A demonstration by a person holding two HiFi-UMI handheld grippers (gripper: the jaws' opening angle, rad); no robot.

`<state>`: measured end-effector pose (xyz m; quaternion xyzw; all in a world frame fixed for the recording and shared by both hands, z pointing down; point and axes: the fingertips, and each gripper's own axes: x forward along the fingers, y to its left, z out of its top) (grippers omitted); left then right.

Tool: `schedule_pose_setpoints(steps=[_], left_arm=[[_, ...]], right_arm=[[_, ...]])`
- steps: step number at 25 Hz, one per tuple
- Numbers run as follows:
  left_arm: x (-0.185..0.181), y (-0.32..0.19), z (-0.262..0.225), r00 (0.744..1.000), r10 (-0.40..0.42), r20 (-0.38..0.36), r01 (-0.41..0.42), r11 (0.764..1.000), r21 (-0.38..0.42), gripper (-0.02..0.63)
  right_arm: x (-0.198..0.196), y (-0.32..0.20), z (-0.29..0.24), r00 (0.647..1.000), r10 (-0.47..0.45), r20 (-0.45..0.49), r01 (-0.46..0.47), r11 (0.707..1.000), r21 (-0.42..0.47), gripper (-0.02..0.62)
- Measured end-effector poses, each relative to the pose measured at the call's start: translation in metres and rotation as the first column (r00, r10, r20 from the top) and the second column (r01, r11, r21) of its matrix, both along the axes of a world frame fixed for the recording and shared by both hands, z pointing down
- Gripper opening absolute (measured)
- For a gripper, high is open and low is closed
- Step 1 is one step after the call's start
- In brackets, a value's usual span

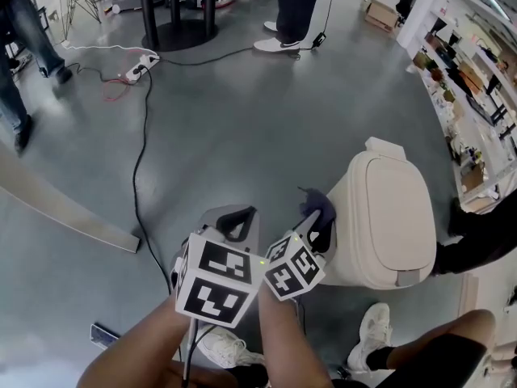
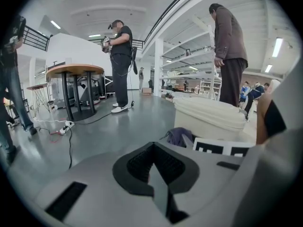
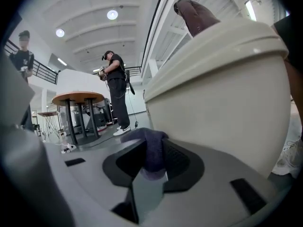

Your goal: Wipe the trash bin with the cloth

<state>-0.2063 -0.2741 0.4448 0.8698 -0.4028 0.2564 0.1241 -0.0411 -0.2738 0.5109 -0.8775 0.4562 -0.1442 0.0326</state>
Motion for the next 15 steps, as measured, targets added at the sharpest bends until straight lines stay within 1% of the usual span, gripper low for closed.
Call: schedule_pose_setpoints(steps=[6, 12, 15], left_arm=[[0.001, 0.001, 0.007, 1.0, 0.005, 0.01, -0.005, 1.0, -0.014, 0.0], [-0.003, -0.003, 0.017, 1.0, -0.004, 0.024, 0.004, 1.0, -0.028, 0.0], [-0.007, -0.004, 0.02, 0.999, -0.009, 0.033, 0.01, 0.999, -0.037, 0.0]], right_arm=[[-0.001, -0.004, 0.042, 1.0, -0.016, -0.005, 0.015, 0.995, -0.096, 0.094], [0.004, -0.008, 0.088, 0.999, -0.021, -0.027, 0.015, 0.981, -0.191, 0.094], [0.002, -0.01, 0.109, 0.999, -0.041, -0.034, 0.031, 0.971, -0.236, 0.094]])
